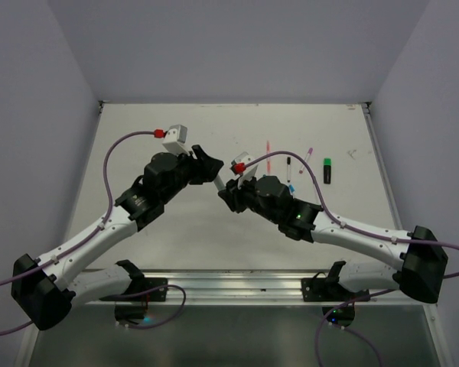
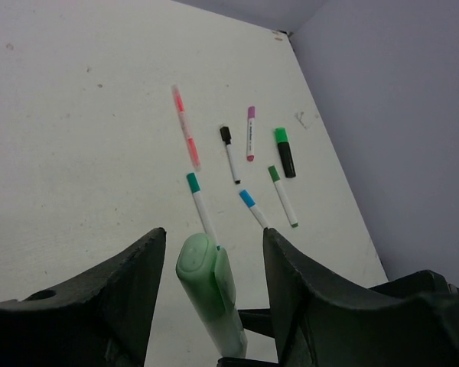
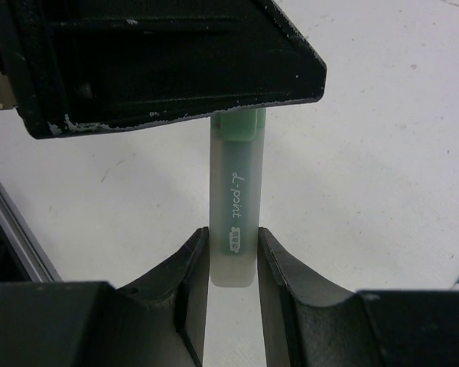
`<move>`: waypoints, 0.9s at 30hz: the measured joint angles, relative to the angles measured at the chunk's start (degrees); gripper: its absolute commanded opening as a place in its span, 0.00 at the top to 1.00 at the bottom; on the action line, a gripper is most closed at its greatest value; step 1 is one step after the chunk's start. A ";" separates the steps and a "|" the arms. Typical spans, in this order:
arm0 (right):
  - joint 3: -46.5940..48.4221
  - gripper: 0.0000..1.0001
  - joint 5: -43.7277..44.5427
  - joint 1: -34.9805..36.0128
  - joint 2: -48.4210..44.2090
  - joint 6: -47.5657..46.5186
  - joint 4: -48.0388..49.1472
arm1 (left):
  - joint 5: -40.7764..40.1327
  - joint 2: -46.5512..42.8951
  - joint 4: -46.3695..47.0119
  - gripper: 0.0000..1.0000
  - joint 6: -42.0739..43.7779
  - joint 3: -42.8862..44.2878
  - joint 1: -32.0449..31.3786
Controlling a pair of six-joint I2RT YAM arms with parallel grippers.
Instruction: Open the pen caps
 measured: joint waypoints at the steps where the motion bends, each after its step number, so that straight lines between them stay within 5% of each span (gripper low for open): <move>1: -0.02 1.00 0.00 0.00 -0.09 0.02 0.13 | 0.02 0.00 0.11 0.45 0.00 0.00 0.00; 10: -0.70 1.00 -0.70 0.00 -0.46 0.02 0.92 | 0.48 0.00 1.27 0.62 -0.09 -0.02 0.00; 20: -0.81 1.00 -0.57 0.00 -0.46 0.02 0.96 | 1.29 0.00 1.75 0.53 -0.15 -0.44 0.00; 27: -0.81 1.00 -0.57 0.00 -0.48 0.02 0.98 | 1.64 0.00 1.77 0.61 -0.17 -0.44 0.00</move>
